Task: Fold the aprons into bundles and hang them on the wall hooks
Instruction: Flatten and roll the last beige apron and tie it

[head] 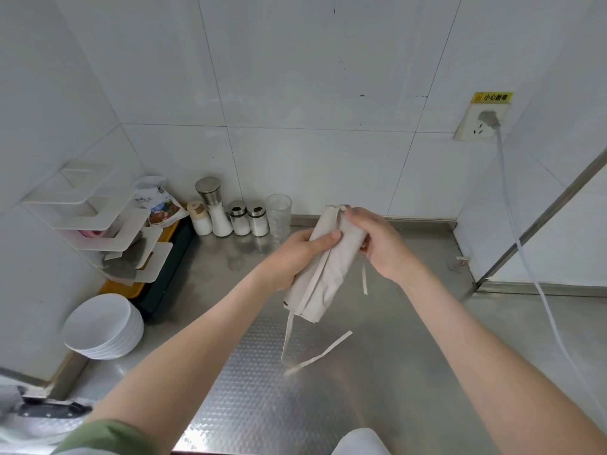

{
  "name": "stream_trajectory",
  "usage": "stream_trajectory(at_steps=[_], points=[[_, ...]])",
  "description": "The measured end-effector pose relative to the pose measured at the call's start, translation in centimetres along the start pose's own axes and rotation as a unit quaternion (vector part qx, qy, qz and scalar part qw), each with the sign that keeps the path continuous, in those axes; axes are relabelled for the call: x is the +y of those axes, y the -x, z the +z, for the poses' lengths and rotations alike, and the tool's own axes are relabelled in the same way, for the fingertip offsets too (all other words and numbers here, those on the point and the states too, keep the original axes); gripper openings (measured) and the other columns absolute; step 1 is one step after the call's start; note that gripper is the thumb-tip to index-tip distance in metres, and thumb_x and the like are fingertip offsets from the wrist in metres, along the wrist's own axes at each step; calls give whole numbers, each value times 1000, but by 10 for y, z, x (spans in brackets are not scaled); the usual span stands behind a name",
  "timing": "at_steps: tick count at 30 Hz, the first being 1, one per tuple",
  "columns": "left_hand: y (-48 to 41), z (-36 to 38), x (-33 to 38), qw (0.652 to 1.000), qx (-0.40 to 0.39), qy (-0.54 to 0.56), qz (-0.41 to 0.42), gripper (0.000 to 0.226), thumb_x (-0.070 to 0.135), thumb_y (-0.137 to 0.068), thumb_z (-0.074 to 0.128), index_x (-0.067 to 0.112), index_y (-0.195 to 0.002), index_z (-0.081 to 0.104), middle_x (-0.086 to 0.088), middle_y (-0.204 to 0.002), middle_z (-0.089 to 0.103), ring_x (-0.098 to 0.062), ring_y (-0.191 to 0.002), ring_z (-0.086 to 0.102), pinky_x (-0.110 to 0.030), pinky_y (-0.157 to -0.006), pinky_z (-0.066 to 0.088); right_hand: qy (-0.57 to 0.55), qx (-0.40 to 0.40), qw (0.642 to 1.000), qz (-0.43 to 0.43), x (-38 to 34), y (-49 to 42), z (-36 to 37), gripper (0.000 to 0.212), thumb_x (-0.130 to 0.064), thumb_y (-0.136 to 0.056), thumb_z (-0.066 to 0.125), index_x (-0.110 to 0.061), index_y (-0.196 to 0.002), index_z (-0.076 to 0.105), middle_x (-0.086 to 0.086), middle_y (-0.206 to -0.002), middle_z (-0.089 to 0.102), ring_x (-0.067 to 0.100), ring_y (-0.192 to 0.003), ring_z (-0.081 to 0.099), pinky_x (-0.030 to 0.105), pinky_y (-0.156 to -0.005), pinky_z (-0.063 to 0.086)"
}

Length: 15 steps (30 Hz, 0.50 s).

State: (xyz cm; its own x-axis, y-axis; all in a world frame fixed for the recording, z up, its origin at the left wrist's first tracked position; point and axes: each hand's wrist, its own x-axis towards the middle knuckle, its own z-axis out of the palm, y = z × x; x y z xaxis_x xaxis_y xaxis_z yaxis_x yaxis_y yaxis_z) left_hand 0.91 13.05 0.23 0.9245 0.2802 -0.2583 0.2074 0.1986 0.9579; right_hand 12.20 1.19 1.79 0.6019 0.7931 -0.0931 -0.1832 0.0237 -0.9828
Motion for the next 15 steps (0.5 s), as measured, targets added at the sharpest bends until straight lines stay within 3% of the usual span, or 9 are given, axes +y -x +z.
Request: stream_trajectory(at_steps=[2,4,7,11,13,15], points=[[0,-2,-1,1000,-12,-13,3,44,40,-76,68,5,-103,64,-4,-85,72,-18,-75,68,-28,-66,53,-5,2,1000,-8,-2,-2,-11,17,-29,-89,60,-17,-78,59,0,-72,51,9,-63,44,23,-58,31],[1,-4,-1,1000,-26,-11,-9,38,38,-76,69,7,-98,65,-3,-82,72,-16,-73,68,-27,-66,53,22,10,999,-25,0,-3,-23,24,-15,-95,52,-13,-72,52,-3,-66,50,6,-55,34,21,-53,24],[1,-8,-1,998,-48,11,-47,25,30,-85,64,8,-96,65,-2,-79,73,-14,-70,69,-25,-64,54,72,16,997,-31,-1,-2,-28,28,-4,-97,46,-12,-70,49,-13,-59,55,0,-50,37,15,-49,26],[1,-5,3,993,-77,30,-81,37,36,-84,69,5,-103,66,-10,-90,72,-19,-79,69,-29,-73,56,77,48,996,4,8,-2,-9,34,6,-95,39,-13,-70,51,-14,-48,48,-1,-44,38,14,-45,28],[1,-5,5,991,-78,61,-88,44,39,-87,63,0,-107,65,-14,-97,71,-21,-84,70,-29,-75,56,64,74,995,34,15,-2,2,38,8,-93,35,-14,-69,55,-9,-42,44,4,-40,35,22,-45,25],[-1,-7,3,991,-52,83,-92,54,41,-89,56,-5,-116,62,-18,-106,70,-25,-94,69,-30,-80,55,65,71,993,67,22,0,11,37,6,-95,31,-12,-71,52,-7,-38,37,6,-36,30,21,-42,22]])
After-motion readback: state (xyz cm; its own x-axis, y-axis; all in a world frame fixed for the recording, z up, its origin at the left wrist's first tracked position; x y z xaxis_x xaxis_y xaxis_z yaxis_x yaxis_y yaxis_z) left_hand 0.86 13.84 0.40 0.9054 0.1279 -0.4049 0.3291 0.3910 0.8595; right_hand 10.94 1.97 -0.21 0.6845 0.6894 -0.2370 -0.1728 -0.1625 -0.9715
